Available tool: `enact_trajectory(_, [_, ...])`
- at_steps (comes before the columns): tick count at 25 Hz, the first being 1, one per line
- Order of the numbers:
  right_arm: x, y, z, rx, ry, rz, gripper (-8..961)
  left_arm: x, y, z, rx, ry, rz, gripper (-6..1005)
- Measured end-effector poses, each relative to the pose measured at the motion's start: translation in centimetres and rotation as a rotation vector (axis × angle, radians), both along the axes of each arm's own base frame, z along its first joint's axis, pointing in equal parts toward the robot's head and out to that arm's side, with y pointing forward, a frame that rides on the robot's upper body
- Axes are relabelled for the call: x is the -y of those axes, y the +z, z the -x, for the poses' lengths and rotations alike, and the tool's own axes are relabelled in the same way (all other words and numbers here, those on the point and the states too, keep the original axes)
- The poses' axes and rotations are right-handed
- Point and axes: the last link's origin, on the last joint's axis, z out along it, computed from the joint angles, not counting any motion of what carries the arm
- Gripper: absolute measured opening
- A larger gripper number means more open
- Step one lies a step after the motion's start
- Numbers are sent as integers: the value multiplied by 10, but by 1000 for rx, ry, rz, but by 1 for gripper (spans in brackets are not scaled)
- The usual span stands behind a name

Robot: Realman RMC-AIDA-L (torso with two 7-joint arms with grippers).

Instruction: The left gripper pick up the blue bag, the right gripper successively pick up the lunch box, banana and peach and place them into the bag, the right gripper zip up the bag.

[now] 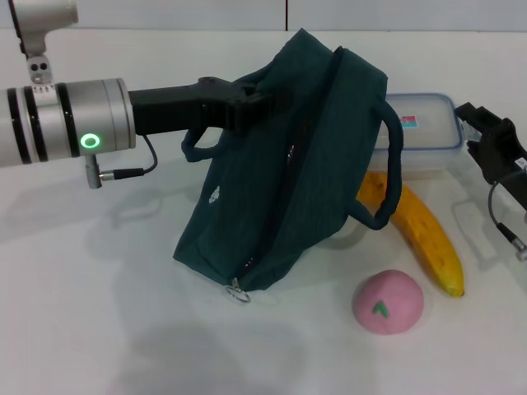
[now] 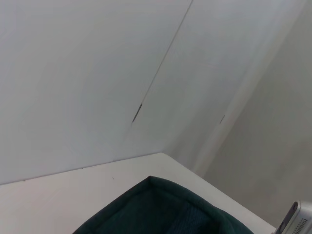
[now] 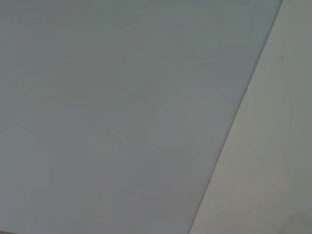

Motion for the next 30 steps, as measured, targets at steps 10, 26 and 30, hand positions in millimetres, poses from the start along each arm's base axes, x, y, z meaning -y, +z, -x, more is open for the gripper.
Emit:
enact_trajectory(10, [-3,3,5,-18,16,-24,322,0,1,0,-1,1,-1,85])
enact_trajectory(26, [-7,6,6,6,28,-37,153,-1,1,1,-10,-17,-16,89])
enact_trajectory(30, [-6,4,5,6,19,-30,151,0,1,0,-10,-20,-15,90])
